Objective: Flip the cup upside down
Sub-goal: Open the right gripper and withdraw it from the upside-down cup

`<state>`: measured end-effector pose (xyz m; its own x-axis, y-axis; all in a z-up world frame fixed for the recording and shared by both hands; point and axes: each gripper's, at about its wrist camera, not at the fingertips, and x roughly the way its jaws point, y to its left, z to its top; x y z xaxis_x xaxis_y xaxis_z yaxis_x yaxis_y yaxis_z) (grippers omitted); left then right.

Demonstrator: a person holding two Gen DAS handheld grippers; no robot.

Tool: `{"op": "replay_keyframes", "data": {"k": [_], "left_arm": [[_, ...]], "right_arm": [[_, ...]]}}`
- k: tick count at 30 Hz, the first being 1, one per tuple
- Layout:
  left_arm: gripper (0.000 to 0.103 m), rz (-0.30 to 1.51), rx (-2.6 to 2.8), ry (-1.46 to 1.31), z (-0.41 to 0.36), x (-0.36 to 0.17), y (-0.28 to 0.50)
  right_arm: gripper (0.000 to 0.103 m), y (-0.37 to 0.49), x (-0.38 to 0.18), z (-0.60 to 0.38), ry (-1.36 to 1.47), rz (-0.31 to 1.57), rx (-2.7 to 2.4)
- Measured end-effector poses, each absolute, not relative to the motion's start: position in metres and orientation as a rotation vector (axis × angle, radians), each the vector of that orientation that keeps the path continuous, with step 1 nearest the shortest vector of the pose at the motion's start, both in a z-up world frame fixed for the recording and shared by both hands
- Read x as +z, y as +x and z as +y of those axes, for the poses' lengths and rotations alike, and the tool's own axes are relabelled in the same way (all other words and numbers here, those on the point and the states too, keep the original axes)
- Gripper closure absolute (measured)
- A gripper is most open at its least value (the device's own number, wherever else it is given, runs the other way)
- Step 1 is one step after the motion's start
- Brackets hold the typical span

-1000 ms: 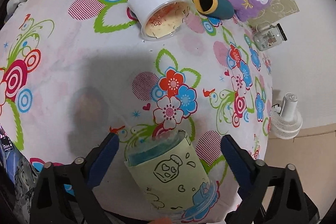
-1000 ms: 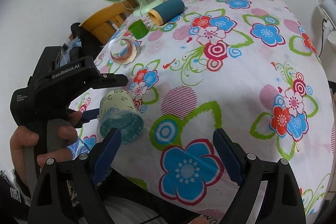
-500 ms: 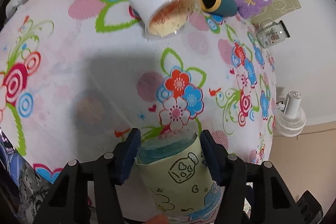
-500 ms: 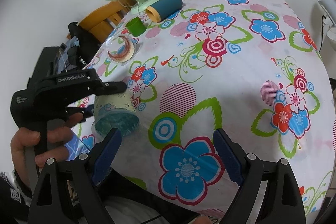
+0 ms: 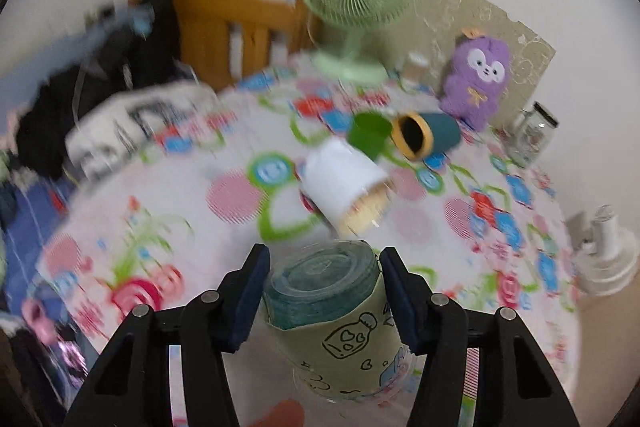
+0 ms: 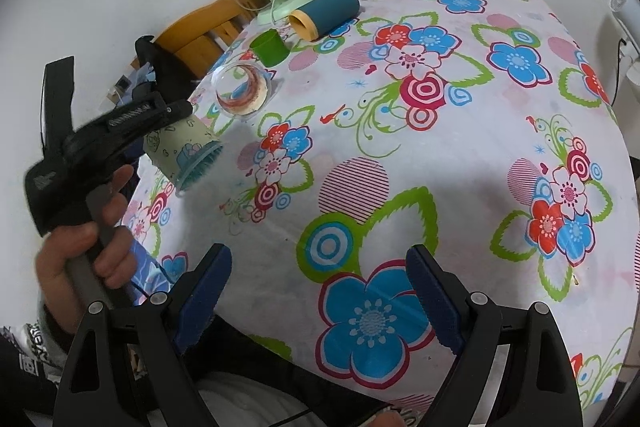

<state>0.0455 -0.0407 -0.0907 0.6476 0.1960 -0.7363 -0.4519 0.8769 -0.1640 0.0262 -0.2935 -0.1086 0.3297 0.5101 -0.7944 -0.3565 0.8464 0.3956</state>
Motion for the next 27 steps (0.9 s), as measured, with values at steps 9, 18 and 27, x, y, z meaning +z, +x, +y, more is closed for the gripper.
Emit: {"op": "replay_keyframes", "data": {"k": [9, 18, 27], "left_arm": [[0.045, 0.775, 0.375, -0.223, -0.06, -0.108, 0.038], [0.016, 0.804, 0.297, -0.271, -0.065, -0.106, 0.026], [0.005, 0.801, 0.261, -0.309, -0.057, -0.097, 0.012]], "right_arm": [[0.012, 0.023, -0.11, -0.292, 0.157, 1.102, 0.569], [0.012, 0.023, -0.111, -0.287, 0.151, 1.105, 0.582], [0.012, 0.022, -0.109, -0.276, 0.138, 1.103, 0.605]]}}
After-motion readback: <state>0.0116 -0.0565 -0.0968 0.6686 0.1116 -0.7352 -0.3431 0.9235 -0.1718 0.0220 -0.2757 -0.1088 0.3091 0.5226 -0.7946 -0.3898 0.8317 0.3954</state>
